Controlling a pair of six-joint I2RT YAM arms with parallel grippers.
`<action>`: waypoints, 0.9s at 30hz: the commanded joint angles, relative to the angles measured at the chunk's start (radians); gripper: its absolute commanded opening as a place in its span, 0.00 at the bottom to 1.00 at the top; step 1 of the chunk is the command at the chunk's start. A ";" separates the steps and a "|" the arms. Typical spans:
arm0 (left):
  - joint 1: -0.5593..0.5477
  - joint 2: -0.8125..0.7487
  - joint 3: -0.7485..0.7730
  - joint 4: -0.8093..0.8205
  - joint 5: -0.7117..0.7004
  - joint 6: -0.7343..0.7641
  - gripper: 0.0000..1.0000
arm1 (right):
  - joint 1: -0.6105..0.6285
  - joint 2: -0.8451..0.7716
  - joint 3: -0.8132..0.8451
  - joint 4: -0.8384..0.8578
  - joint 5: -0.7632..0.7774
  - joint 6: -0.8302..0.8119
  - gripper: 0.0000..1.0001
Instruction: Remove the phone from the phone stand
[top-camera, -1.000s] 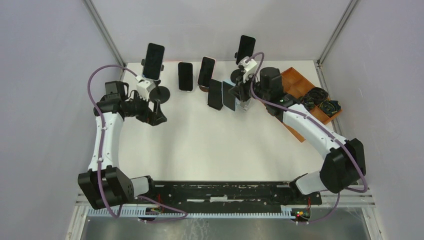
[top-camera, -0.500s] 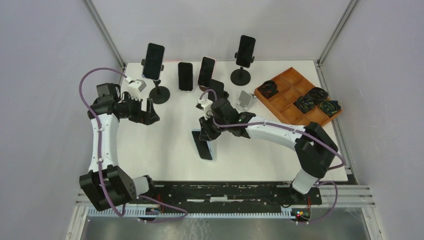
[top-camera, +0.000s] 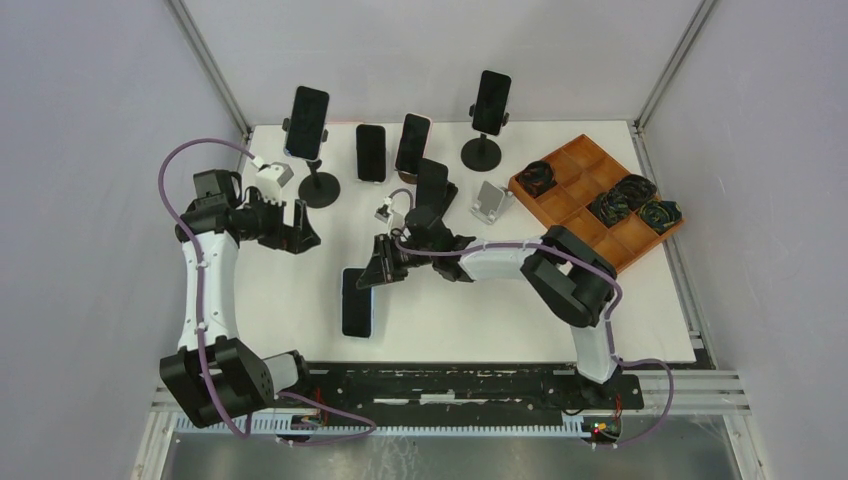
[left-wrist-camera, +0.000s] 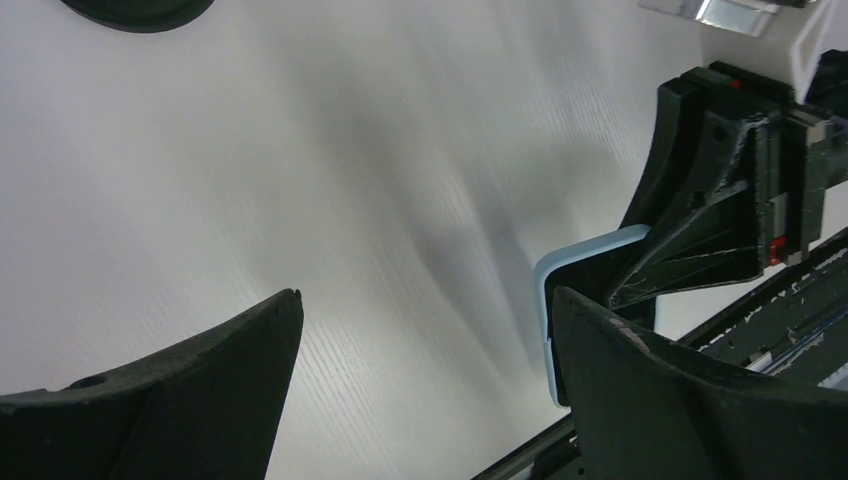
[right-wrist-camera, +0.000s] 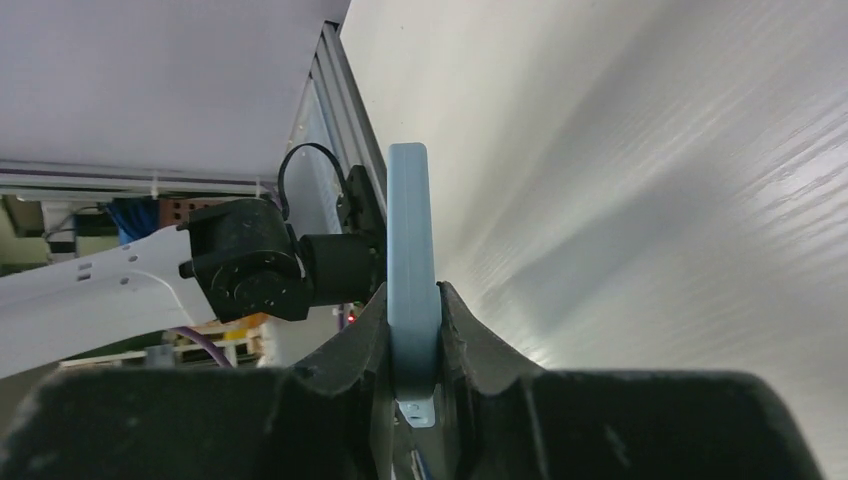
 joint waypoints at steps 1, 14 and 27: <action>0.003 -0.022 -0.011 -0.007 0.029 0.053 1.00 | 0.017 0.057 0.045 0.250 -0.091 0.195 0.00; 0.004 -0.009 -0.012 -0.005 0.036 0.058 1.00 | 0.018 0.173 0.091 0.145 -0.084 0.113 0.00; 0.003 -0.025 -0.044 -0.004 0.059 0.042 1.00 | 0.016 0.169 0.065 -0.020 0.081 -0.025 0.19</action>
